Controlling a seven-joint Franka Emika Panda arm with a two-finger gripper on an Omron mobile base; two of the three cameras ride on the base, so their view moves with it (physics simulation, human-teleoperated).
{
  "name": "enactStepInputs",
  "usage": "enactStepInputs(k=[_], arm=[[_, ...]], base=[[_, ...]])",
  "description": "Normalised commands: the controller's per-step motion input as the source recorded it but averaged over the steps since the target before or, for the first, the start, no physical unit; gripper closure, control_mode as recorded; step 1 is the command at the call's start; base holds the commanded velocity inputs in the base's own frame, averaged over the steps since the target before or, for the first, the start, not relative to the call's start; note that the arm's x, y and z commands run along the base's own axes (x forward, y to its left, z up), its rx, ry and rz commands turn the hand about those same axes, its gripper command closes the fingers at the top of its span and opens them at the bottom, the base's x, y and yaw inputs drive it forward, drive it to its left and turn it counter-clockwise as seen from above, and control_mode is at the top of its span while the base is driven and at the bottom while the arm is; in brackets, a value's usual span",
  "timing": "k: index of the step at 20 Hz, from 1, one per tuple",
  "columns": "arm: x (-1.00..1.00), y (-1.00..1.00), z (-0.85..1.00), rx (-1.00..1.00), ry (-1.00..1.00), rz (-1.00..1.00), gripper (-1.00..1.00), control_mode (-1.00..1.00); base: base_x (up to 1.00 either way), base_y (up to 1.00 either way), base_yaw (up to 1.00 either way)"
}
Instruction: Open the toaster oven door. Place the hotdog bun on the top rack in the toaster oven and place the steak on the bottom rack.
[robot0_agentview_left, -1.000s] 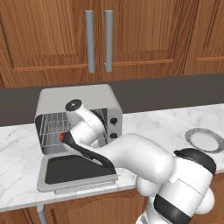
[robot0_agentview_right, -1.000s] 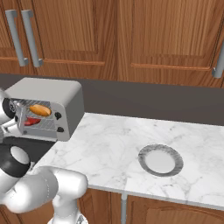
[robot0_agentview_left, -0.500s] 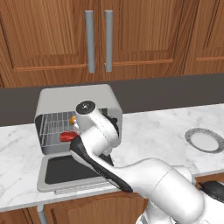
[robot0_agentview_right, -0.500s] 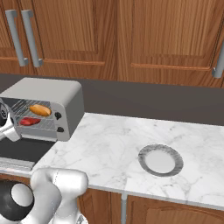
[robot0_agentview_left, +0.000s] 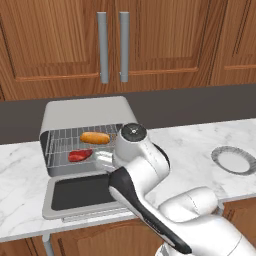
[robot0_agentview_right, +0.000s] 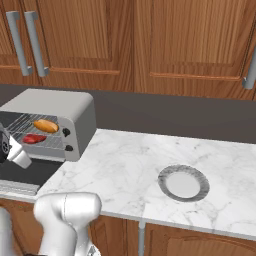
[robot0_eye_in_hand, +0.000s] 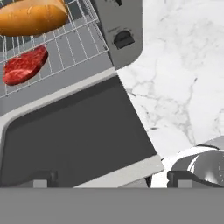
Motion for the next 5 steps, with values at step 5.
enactStepInputs(k=[5], arm=[[-0.66,-0.15,0.28,-0.13,-0.02,0.41,-1.00,-1.00]], base=[[0.00,0.00,0.00]])
